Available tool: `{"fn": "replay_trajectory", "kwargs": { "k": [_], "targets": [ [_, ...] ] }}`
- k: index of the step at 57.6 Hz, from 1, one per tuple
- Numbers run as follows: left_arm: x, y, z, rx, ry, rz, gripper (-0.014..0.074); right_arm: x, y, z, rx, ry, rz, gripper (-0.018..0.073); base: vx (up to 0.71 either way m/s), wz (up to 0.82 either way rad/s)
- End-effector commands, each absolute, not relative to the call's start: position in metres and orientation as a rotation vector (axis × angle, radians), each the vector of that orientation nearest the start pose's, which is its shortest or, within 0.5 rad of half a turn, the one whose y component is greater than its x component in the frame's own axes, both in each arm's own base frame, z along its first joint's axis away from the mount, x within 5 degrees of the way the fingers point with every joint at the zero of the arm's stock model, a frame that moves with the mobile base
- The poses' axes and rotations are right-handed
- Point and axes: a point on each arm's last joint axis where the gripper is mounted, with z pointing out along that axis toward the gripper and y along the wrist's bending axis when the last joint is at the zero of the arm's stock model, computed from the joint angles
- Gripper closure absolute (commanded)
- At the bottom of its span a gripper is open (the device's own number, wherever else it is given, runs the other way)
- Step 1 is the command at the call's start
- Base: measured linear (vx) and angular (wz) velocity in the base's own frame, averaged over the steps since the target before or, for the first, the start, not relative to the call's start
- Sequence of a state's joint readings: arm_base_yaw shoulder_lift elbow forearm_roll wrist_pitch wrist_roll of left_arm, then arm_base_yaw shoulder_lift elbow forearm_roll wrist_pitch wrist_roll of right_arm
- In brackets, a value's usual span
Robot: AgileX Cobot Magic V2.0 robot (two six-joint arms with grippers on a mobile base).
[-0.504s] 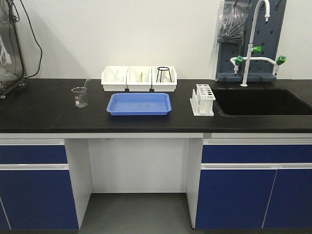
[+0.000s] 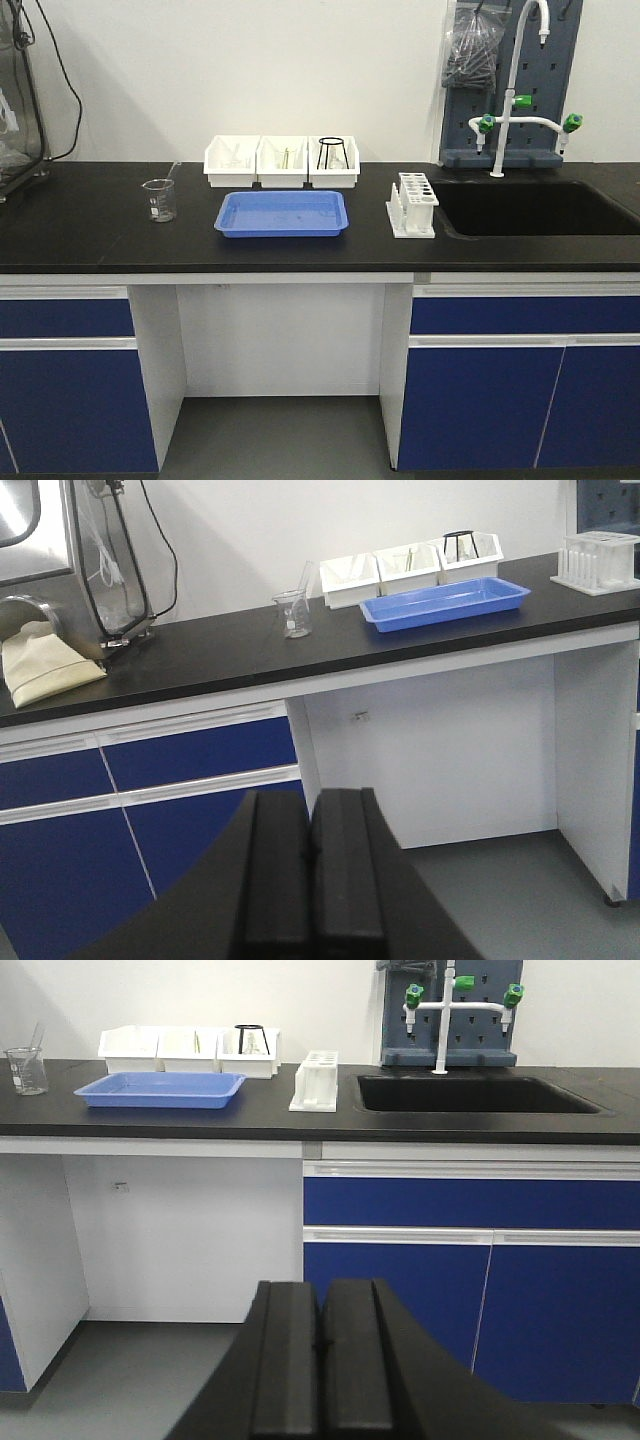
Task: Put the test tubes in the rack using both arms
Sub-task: 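Drive the base toward the bench between the beaker and the white rack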
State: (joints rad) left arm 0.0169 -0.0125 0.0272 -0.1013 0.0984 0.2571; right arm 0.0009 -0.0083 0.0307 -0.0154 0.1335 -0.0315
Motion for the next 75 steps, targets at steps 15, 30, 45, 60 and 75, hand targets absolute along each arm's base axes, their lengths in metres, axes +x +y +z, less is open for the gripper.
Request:
{"fn": "replay_trajectory", "kwargs": {
  "k": [15,30,45,60,75],
  "targets": [
    [0.0542,0.0009,0.2121,0.093,1.481,0.132,0.0601,0.0567,-0.0001,0.1946,-0.046,1.559,-0.050,0.0568,0.00,-0.01],
    [0.0542,0.0009,0.2121,0.093,1.481,0.132,0.0601,0.0567,-0.0001,0.1946,-0.046,1.559,-0.050,0.0568,0.01,-0.01],
    [0.0542,0.0009,0.2121,0.093,1.481,0.132,0.0601,0.0567,-0.0001,0.1946,-0.046,1.559,-0.050,0.0568,0.04,-0.02],
    [0.0542,0.0009,0.2121,0.093,1.481,0.132,0.0601,0.0567,-0.0001,0.1946,-0.046,1.559,-0.050,0.0568,0.07,-0.03],
    [0.0542,0.0009,0.2121,0.093,1.481,0.132,0.0601,0.0567,-0.0001,0.1946,-0.046,1.559,-0.050,0.0568,0.07,-0.02]
  ]
}}
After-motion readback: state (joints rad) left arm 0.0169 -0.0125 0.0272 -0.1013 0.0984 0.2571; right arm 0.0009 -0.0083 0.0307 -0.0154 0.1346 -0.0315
